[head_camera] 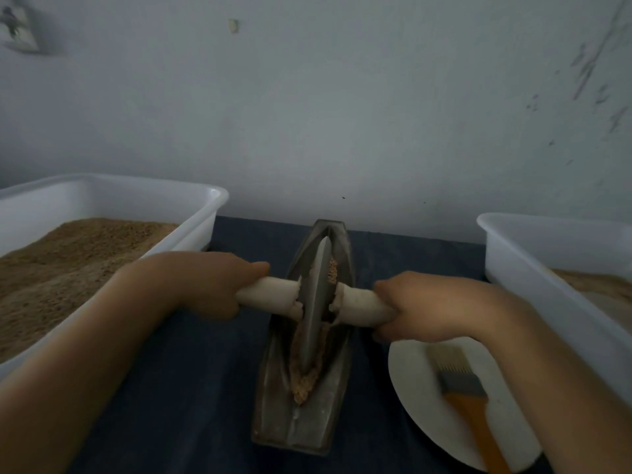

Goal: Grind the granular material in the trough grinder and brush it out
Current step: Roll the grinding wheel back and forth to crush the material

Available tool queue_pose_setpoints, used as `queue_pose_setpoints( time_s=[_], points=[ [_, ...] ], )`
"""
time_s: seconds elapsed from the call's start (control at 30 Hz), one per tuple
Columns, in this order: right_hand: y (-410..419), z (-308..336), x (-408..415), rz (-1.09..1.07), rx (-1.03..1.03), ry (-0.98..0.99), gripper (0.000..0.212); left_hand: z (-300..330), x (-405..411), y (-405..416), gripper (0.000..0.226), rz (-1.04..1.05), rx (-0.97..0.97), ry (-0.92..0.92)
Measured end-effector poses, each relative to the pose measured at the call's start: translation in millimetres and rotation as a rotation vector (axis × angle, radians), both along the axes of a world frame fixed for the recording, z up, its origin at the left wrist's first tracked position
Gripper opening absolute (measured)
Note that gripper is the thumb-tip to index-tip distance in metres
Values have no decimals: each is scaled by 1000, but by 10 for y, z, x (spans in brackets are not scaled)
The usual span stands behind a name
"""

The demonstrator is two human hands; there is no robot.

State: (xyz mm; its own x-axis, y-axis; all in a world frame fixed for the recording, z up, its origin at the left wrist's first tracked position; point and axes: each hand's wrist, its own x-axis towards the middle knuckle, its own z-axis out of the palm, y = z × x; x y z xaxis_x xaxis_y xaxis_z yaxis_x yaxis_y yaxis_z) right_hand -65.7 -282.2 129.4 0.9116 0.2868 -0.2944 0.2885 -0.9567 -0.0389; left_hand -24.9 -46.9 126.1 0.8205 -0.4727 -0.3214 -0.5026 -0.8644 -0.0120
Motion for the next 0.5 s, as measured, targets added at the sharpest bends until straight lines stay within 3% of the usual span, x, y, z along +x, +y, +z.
queue_pose_setpoints(
  time_s=[0.13, 0.3, 0.4, 0.5],
  points=[
    [3, 69, -97, 24, 21, 80, 29, 87, -77, 28, 28, -7, 19, 96],
    [27, 20, 35, 3, 26, -23, 22, -14, 40, 6, 32, 49, -16, 65],
    [-7, -81, 182, -26, 25, -154, 18, -153, 190, -27, 34, 85, -81, -109],
    [-68, -238, 345, -49, 18, -349, 17, -355, 337, -93, 39, 79, -109, -473]
  ],
)
